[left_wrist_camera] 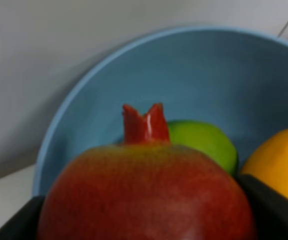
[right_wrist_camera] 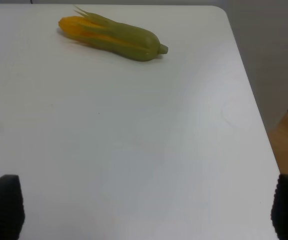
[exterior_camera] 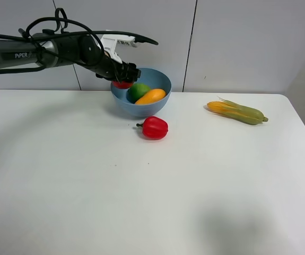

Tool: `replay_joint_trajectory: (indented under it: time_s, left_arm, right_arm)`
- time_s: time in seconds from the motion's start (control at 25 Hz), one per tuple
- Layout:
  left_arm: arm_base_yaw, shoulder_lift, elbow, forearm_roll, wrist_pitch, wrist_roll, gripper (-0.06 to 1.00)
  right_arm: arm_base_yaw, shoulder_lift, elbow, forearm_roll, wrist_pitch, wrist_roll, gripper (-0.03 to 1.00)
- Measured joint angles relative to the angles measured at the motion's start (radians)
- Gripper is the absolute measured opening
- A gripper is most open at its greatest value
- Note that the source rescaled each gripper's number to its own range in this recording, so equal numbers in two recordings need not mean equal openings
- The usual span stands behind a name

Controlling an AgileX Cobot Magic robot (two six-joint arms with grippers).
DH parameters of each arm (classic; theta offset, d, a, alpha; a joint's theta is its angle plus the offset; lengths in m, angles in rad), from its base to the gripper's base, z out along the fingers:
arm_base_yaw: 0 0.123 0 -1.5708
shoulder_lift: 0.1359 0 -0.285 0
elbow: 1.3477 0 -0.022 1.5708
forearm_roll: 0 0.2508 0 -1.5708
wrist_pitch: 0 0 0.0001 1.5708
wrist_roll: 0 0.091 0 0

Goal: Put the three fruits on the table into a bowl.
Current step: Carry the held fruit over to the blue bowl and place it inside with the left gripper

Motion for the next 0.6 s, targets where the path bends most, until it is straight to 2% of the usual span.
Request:
replay_joint_trajectory:
  time_s: [0.28,0.32,0.44,0.52,0.6]
  left_arm:
    - [-0.010,0.033,0.000,-0.008,0.006,0.003,0.03]
    - [-0.012,0.033,0.000,-0.016,0.012,-0.001,0.18]
    - [-0.018,0.029,0.000,-0.031,0.020,-0.012,0.79]
    - [-0.020,0.028,0.000,-0.030,0.033,-0.028,0.91]
    - [-0.020,0.022,0.000,-0.027,0.038,-0.052,0.96]
  right_arm:
    - [0.000,0.000,0.000,0.000,0.000,0.000,1.00]
    - [0.000,0.000,0.000,0.000,0.000,0.000,1.00]
    - [0.000,0.000,0.000,0.000,0.000,0.000,1.00]
    - [0.000,0.000,0.000,0.000,0.000,0.000,1.00]
    - [0.000,0.000,0.000,0.000,0.000,0.000,1.00]
